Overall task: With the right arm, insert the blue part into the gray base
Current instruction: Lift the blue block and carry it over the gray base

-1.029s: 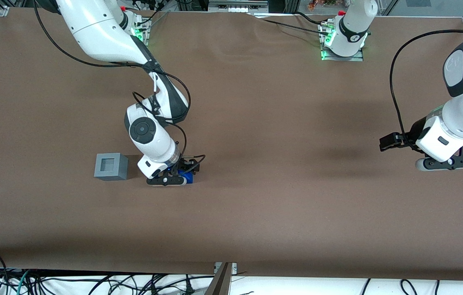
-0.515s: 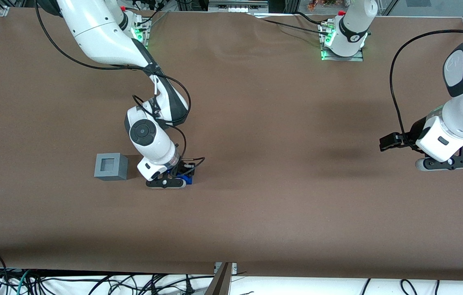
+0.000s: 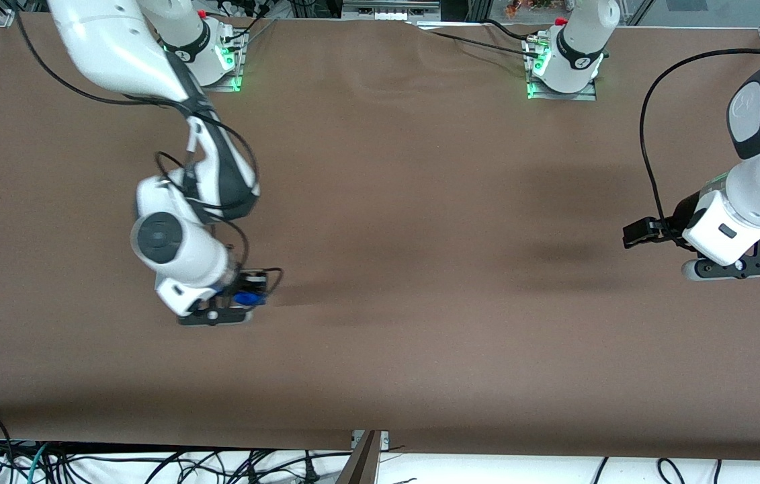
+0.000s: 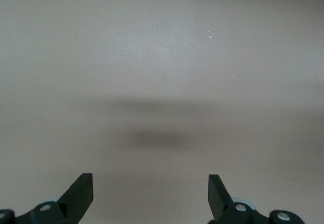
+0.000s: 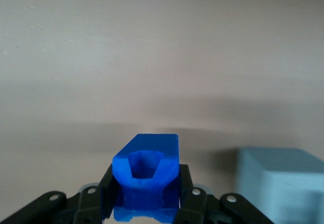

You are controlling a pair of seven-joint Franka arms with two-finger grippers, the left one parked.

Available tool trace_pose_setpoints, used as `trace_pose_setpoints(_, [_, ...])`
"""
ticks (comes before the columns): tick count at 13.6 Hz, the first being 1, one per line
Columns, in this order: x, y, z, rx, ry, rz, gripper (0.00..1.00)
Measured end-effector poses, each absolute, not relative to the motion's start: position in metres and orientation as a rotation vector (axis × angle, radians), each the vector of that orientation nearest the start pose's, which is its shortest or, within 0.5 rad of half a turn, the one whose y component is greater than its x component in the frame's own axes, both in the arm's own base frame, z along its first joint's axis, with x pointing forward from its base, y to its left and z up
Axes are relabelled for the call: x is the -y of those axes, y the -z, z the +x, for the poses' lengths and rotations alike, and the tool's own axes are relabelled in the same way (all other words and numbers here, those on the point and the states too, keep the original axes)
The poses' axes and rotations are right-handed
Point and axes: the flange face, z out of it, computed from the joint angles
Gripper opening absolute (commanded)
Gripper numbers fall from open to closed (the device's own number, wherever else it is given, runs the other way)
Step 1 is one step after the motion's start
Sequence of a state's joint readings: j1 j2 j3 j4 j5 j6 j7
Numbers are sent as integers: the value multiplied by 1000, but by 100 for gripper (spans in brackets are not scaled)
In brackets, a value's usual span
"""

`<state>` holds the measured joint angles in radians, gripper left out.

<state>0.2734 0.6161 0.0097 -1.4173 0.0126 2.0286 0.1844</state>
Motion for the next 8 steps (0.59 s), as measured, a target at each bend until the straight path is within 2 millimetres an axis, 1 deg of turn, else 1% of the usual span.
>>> trace_pose_setpoints(1, [-174, -355, 688, 160, -30, -3124, 23])
trace_pose_setpoints(2, [-149, -367, 685, 176, -37, -3123, 23])
trace_pose_setpoints(3, [-125, -372, 679, 190, -46, -3124, 23])
trace_pose_setpoints(5, [-84, -371, 667, 176, -50, -3128, 23])
trace_pose_setpoints(6, [-68, -366, 661, 160, -28, -3132, 23])
trace_pose_setpoints(7, [-58, -358, 654, 142, 1, -3136, 23])
trace_pose_setpoints(8, [-52, -349, 646, 130, 24, -3138, 23])
